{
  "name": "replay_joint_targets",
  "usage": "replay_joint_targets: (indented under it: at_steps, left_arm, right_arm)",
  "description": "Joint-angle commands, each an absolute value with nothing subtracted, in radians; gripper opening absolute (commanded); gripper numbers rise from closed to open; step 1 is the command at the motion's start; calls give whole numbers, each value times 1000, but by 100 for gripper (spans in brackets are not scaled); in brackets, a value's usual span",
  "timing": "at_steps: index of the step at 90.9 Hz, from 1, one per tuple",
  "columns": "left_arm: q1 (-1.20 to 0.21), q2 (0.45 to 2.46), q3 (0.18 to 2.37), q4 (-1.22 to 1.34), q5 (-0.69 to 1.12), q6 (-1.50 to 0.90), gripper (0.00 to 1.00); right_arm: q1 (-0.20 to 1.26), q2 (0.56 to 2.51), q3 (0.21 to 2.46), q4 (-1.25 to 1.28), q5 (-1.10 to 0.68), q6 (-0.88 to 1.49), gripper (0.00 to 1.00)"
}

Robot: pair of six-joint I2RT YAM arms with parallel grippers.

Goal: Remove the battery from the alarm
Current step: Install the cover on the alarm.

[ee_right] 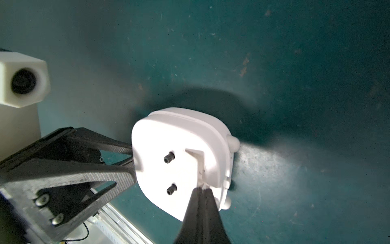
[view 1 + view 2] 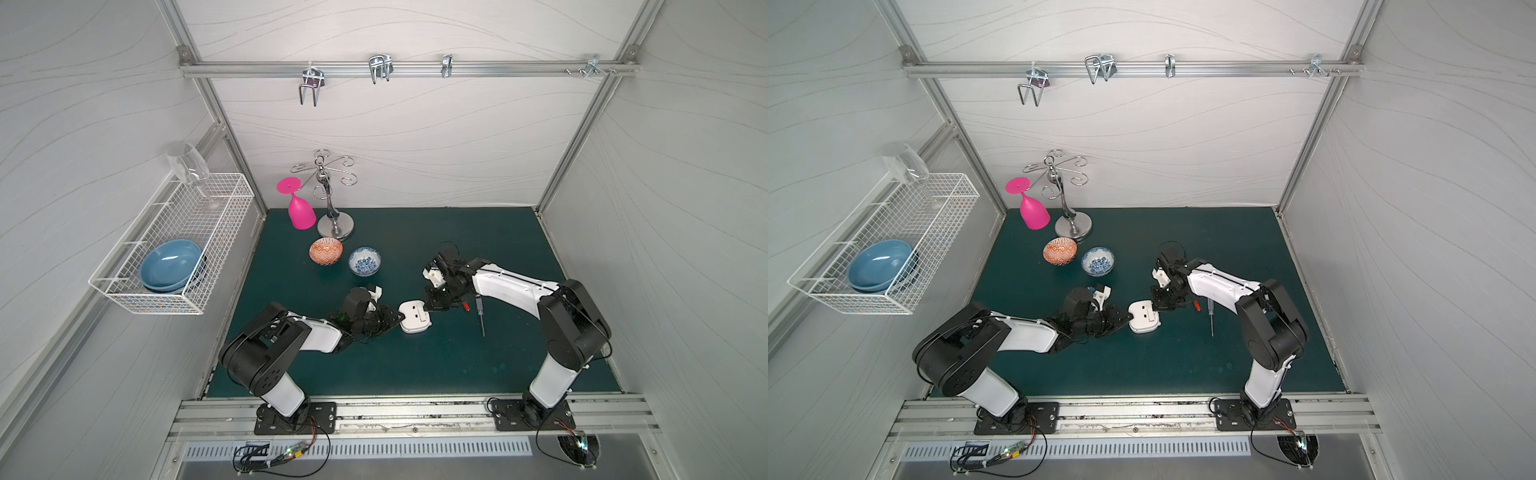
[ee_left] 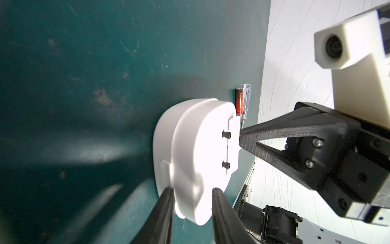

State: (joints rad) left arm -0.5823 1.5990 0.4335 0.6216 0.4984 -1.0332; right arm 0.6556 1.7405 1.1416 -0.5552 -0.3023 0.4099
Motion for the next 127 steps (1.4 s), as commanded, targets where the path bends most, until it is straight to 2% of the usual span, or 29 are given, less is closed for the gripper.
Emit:
replay_joint_targets:
  at_steps: [1,127]
  left_arm:
    - [-577,1618,456,644,495,-1035,35]
    - [-577,1627,451,663,506,-1043,36]
  right_arm:
    - [663,1711,1155,-594,-285,395,1]
    - [659,1754,1148,-531,-336,478,3]
